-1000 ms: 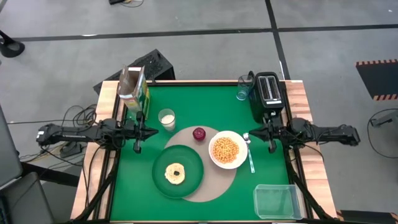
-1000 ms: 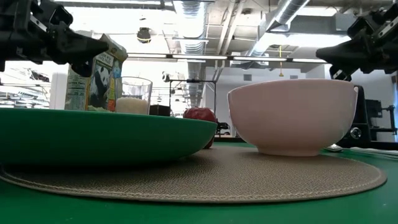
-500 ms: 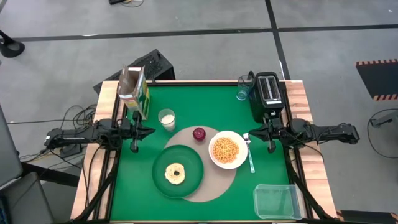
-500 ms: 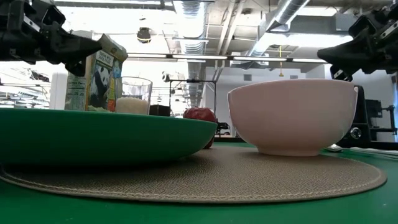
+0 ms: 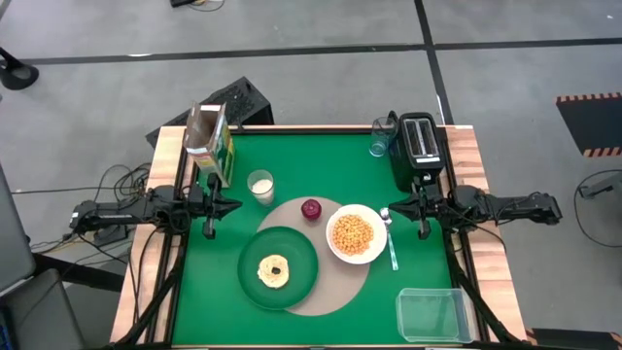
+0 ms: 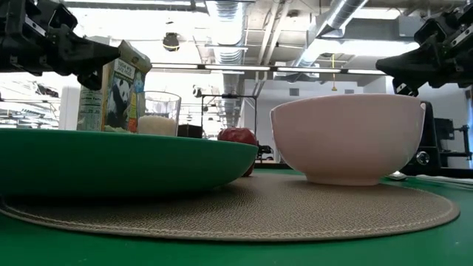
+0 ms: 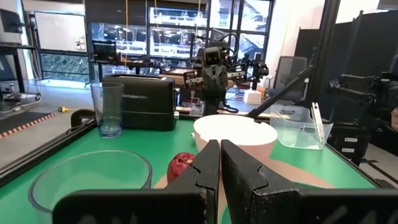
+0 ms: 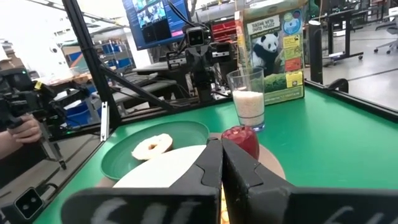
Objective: Arrange a breakfast setting
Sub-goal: Return to Home Position
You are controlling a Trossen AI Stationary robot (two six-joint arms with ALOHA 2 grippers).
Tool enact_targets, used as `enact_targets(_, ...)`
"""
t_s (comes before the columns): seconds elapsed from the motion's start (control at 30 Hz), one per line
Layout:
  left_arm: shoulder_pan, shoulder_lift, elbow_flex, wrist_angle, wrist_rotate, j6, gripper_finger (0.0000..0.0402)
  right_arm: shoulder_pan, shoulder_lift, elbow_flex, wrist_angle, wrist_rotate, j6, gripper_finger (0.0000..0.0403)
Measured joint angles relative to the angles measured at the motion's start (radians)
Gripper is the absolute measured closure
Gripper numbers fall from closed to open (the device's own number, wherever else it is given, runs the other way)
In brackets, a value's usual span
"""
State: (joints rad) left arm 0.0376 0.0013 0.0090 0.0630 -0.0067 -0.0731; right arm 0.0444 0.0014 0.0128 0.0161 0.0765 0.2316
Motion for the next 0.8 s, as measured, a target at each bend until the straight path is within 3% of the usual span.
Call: enact_targets(0.8,0.000,0.007,-0.002,-0.035,-0.007,0.000,0.0400,0.000,0.000,0.000,-0.004,0.000,0.012,0.0381)
